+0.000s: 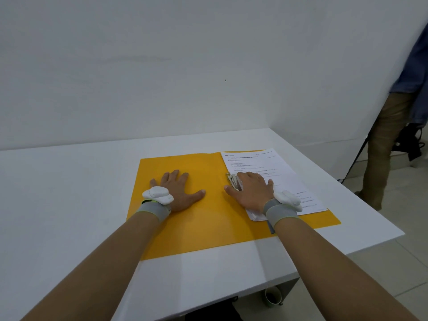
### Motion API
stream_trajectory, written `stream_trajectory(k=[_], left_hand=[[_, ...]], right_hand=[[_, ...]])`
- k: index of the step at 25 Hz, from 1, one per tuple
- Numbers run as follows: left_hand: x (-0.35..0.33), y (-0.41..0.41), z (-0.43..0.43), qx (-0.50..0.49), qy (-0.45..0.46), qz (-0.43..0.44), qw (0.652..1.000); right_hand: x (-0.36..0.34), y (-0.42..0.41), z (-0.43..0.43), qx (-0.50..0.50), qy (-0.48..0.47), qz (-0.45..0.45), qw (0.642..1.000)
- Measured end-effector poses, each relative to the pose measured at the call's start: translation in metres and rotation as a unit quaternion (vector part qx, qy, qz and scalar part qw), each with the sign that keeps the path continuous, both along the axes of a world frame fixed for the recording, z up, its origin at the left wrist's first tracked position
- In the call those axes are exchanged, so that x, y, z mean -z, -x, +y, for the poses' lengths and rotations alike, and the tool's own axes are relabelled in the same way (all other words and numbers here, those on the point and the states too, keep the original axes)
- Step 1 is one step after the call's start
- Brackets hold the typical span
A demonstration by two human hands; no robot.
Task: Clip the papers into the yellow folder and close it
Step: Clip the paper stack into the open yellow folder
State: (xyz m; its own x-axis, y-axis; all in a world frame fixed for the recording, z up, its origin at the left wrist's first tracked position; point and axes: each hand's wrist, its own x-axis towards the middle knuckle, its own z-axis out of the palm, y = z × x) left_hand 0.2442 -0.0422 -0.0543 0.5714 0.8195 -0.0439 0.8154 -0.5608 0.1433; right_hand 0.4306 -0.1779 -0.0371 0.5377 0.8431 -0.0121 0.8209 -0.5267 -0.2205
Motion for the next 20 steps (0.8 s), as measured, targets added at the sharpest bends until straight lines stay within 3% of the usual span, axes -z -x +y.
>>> stream_trajectory(k=[6,20], left_hand=[[-0.002,0.061,0.01,-0.029,0.007,0.017,0.999],[0.004,0.241,0.028,-0.198,0.014,-0.007,0.98]], right_hand=[[0.005,0.047,0.009,-0.061,0.015,-0.024,0.998],[0.012,0.217,0.065,-0.145,0.0,-0.08,0.986]])
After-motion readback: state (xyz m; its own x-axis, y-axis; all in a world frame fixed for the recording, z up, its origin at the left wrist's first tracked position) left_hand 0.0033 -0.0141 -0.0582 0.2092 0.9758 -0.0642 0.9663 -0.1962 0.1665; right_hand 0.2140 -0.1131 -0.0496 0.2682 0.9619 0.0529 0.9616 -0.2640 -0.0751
